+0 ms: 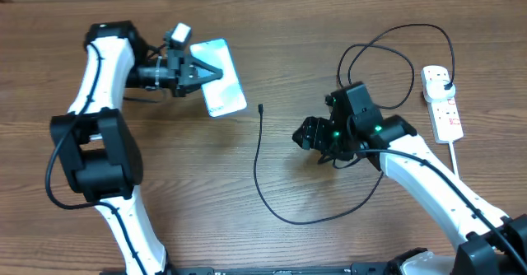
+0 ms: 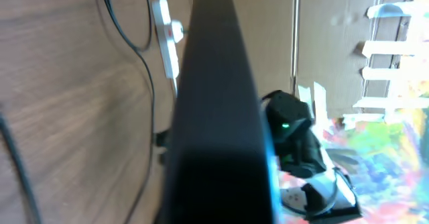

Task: Plug charger to phone and switch on socket

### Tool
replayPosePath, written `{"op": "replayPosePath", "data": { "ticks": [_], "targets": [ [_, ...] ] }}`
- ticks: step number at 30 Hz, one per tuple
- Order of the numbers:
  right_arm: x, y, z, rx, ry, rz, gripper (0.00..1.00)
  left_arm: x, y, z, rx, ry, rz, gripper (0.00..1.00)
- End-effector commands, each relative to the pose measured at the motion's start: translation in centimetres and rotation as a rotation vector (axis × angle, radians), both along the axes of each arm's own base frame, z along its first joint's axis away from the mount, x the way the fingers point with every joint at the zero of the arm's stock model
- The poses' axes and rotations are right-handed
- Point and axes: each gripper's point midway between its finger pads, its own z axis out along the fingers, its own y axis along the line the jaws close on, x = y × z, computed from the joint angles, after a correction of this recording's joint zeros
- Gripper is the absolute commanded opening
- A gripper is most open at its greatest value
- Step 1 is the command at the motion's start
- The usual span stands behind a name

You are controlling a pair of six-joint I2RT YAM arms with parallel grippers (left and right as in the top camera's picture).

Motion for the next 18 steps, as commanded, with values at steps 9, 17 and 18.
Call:
{"op": "replayPosePath", "data": {
  "ticks": [9,17,18],
  "targets": [
    [5.5,2.3,4.2,-0.045,-0.058,0.108,0.68,1.0,2.1,1.4,-0.039,-0.139,0.065,0.04],
    [7.5,6.3,0.3,-0.039,-0.059,0.163,0.57,0.8,2.1,1.2,-0.023,-0.135,0.056,0.04],
    [7.7,6.8,-0.1,-0.036,-0.064,0.171,0.56,0.8,2.1,1.2,-0.023,-0.135,0.056,0.04]
  ]
}}
